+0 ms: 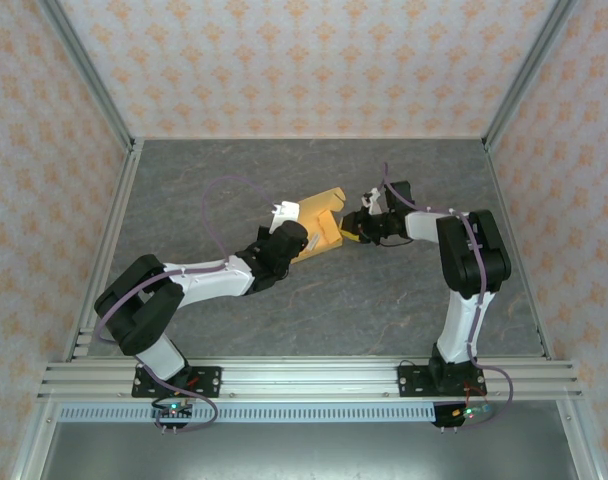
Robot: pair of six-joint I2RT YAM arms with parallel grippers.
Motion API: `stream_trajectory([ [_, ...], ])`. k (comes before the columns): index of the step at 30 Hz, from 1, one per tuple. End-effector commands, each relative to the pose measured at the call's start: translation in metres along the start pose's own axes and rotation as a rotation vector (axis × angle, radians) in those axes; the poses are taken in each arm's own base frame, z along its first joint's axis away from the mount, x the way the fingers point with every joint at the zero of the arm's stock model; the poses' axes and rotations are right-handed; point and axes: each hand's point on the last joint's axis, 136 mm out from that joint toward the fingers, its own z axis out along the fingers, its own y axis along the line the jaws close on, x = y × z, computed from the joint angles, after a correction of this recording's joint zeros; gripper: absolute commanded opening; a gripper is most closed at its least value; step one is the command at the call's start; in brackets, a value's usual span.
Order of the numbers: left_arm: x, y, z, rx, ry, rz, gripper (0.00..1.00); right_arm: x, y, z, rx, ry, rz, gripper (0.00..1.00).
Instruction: Fold the paper box
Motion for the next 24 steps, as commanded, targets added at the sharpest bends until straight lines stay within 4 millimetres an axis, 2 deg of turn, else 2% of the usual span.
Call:
stream_trajectory([
  [1, -0.0054, -0.0072, -0.0066, 0.042, 0.003, -0.010, 0.00, 0.0127, 0.0110, 0.0089, -0.067, 0.048, -0.018, 0.28],
  [20, -0.0053, -0.0065, -0.0060, 0.034, 0.005, -0.007, 0.00, 0.0128, 0.0174, 0.0096, -0.129, 0.036, -0.004, 0.32],
  [24, -0.0061, -0.0066, -0.0066, 0.034, 0.003, -0.007, 0.00, 0.0146, 0.0102, 0.0111, -0.099, 0.040, 0.001, 0.31],
])
